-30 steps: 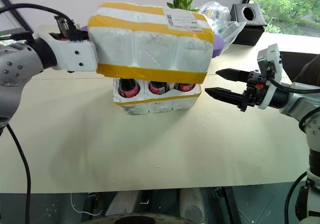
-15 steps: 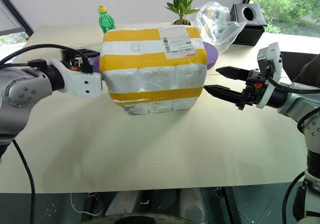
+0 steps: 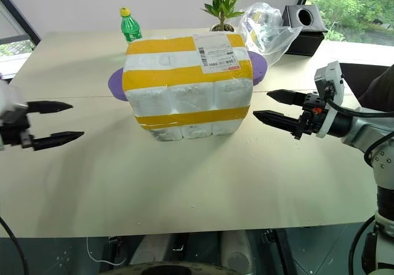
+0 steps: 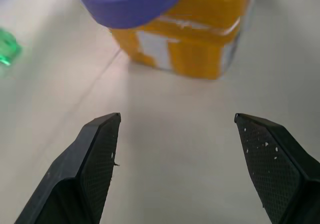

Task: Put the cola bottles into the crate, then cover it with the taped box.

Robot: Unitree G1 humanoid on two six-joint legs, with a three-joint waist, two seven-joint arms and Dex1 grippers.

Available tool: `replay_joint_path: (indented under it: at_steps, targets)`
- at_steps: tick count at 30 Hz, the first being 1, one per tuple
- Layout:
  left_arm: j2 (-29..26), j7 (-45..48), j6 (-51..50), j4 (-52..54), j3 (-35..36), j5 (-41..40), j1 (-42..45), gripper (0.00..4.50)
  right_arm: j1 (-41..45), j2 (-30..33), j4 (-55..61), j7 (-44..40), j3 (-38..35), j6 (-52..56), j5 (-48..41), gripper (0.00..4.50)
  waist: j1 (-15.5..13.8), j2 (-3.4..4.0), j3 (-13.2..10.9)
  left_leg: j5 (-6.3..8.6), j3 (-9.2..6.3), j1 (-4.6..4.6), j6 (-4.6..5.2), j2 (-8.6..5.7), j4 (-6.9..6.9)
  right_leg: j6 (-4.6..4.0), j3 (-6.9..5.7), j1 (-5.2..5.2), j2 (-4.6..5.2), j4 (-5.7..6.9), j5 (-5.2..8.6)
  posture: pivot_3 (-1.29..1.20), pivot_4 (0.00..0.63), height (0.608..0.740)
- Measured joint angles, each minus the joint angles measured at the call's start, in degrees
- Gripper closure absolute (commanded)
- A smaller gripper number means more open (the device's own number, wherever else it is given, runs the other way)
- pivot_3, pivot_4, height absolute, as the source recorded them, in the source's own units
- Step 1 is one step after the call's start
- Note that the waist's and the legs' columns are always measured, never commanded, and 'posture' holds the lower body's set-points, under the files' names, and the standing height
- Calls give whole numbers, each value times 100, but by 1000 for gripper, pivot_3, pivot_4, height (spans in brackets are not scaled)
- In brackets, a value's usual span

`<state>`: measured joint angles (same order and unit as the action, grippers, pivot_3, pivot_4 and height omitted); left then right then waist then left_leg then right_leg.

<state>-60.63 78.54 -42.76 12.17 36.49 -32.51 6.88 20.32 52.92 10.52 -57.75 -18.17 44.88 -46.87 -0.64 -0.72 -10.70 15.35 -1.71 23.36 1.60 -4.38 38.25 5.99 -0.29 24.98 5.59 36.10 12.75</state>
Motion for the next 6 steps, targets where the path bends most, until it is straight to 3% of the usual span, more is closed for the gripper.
replay_joint_path:
  at_steps: [6]
  targets:
    - [-120,-419,-1031,-493,312,-960,555,690,-5,-31,96,-83,40,-19,46,0,2,0,0,0,-1,-9,-1,-1,0,1,0,-10,0,-1,0,0,150,740]
